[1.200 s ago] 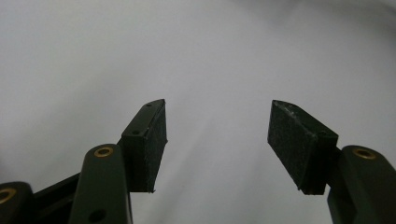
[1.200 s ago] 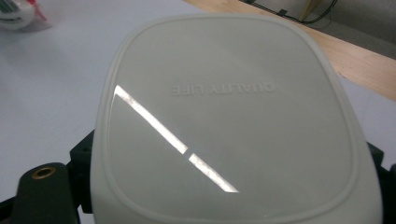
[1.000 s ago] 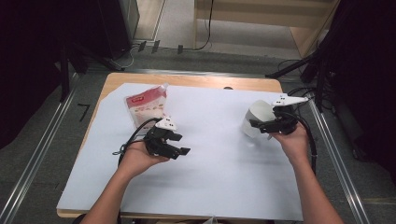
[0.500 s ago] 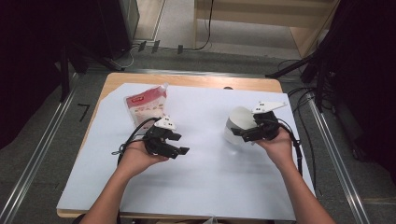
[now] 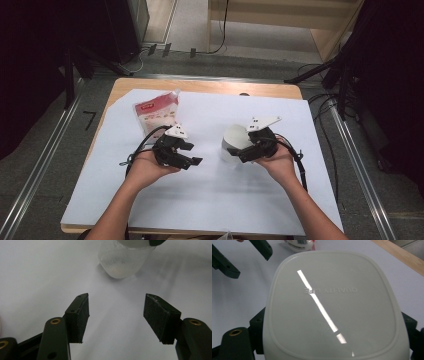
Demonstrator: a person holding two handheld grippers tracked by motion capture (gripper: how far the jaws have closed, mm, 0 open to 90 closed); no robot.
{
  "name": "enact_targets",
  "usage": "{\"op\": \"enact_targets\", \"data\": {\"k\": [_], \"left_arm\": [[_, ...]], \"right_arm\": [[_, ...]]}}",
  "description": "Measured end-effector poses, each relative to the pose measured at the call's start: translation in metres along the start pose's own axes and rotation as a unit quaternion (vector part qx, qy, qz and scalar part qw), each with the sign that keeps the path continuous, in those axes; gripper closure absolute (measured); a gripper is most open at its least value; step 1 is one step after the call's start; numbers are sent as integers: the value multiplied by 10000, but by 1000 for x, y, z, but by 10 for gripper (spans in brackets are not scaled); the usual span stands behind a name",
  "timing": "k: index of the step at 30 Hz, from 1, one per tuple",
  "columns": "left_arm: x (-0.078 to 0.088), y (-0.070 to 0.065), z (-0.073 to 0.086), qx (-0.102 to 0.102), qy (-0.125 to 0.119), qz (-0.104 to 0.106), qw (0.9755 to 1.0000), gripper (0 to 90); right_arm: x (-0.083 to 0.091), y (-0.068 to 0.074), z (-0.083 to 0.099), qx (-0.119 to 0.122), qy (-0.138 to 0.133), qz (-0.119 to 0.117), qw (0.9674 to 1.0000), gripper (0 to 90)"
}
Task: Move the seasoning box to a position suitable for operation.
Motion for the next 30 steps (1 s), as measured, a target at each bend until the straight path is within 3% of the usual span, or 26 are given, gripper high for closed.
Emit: {"op": "enact_targets", "data": {"k": [10,21,26,30], "left_arm": [[0,0,0,0,5,12,10000,385],[-2,0,0,2,13,7,10000,384],[-2,0,0,11,19,12,10000,384],[-2,0,0,10,16,14,10000,384]], "right_arm": [[-14,22,0,160,115,-84,9998,157],[-15,20,2,82,58,-124,9999,155],[-7,16,-2,-131,-31,-263,9996,133],[1,14,-6,-166,-53,-267,9995,135]]}}
Point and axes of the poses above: each handheld gripper's, and its own axes: x roughly backward along the jaws, z roughly out of its underside, y roughly to its left, the point moved 3 cm from there along -x, roughly forward along the jaws, and after that the axes turned 15 degrees about z, right-handed, at the moved point
